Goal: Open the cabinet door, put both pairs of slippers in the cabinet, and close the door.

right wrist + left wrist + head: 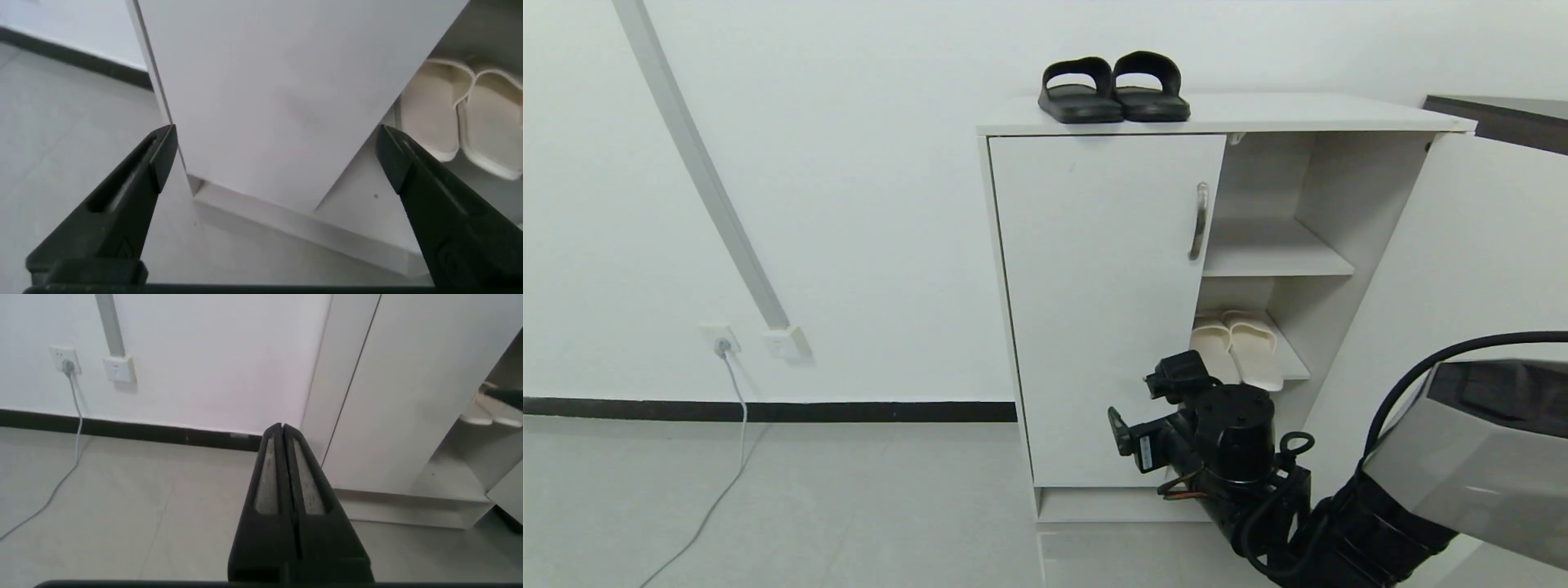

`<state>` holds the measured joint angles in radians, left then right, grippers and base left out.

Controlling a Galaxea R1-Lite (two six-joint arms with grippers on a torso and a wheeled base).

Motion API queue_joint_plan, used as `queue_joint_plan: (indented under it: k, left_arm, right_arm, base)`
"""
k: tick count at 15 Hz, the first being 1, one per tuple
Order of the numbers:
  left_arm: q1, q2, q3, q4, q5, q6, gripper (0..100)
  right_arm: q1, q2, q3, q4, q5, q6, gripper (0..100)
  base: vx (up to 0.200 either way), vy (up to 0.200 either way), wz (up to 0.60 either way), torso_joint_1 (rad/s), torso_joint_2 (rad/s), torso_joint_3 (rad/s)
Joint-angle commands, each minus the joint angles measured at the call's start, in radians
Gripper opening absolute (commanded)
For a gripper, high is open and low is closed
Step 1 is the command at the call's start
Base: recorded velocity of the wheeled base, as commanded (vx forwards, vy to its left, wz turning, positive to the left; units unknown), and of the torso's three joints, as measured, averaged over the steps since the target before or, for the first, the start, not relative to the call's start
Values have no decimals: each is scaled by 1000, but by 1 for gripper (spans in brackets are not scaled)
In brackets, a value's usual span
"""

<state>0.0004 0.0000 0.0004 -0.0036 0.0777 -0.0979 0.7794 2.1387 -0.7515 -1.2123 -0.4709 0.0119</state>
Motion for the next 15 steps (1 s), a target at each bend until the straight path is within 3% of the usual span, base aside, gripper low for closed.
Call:
queue_joint_plan:
  k: [1, 15]
  left_arm:
    - [1, 0, 0, -1, 1, 0, 0]
    - [1, 0, 0, -1, 2, 0, 0]
  right_arm:
    - [3, 3, 1, -4, 0, 0, 100]
    - [8, 4, 6, -4, 0, 0, 100]
  base:
    - [0, 0, 0, 41, -408, -330]
    - [0, 0, 0, 125, -462, -334]
